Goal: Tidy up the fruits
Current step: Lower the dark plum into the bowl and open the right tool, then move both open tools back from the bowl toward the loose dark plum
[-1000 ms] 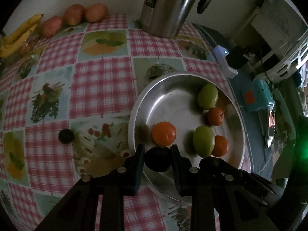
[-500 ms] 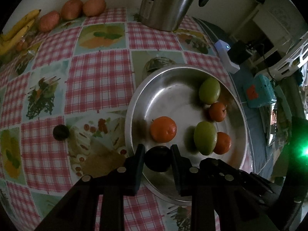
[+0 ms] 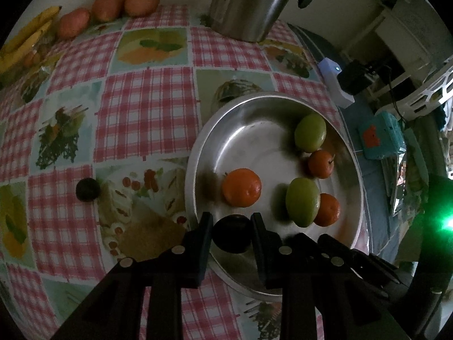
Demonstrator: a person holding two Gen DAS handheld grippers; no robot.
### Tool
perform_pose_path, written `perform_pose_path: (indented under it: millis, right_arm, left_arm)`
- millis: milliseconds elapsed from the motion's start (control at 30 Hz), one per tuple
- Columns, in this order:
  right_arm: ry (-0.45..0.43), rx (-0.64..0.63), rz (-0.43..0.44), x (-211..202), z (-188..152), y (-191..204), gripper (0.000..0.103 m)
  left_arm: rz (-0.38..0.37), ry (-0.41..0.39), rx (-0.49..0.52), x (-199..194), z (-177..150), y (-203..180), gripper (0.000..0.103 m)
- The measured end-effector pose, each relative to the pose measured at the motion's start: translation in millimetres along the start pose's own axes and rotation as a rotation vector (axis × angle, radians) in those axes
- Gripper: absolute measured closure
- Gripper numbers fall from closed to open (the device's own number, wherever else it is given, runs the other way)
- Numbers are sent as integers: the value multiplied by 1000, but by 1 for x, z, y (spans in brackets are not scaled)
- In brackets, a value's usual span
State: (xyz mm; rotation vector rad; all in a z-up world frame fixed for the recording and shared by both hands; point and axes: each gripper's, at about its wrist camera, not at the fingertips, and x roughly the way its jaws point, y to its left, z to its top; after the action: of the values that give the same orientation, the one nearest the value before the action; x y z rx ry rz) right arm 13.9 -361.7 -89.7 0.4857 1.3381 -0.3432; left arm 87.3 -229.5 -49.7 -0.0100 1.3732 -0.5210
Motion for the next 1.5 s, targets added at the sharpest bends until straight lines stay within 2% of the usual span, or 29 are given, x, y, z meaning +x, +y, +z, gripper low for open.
perform_pose_path:
  millis: [67, 333, 433, 500, 533, 567, 800, 867, 900, 967, 1167, 1200, 1267, 1500]
  right_arm:
    - [-4, 1, -1, -1, 0, 0, 61]
    - [-11, 1, -1, -5, 1, 1, 60]
    - [-7, -3, -3, -5, 2, 1, 59]
    - [-5, -5, -7, -5, 1, 1, 52]
    - [-6, -6, -8, -5, 1, 0, 45]
    - [-8, -7, -9, -5, 1, 0, 43]
    - [-31, -20, -16, -8, 2, 4, 40]
    - [-46, -21, -14, -11, 3, 5, 35]
    - [-55, -23, -16, -12, 3, 5, 29]
    - [-75, -26, -17, -16, 4, 6, 28]
    - [-110, -27, -24, -20, 6, 7, 28]
    - [-115, -31, -27, -19, 6, 8, 25]
    - [-122, -39, -25, -18, 6, 9, 10]
    - [-150, -68, -27, -19, 5, 14, 8]
  left_arm:
    - [-4, 6, -8, 0, 0, 1, 72]
    - [-7, -5, -33, -5, 2, 8, 66]
    - [11, -8, -47, -6, 3, 12, 51]
    - [37, -15, -62, -8, 4, 17, 36]
    - [59, -18, -68, -9, 5, 20, 33]
    - [85, -19, -73, -9, 6, 23, 29]
    - [176, -42, -121, -14, 8, 49, 12]
    - [192, -49, -141, -15, 9, 57, 6]
    - [200, -55, -153, -16, 8, 62, 3]
    - [213, -64, -172, -17, 8, 69, 0]
    - [255, -86, -216, -20, 6, 89, 0]
    - [260, -87, -217, -21, 6, 91, 0]
    - [270, -91, -219, -23, 3, 94, 0]
    - [317, -109, -190, -33, 0, 99, 0]
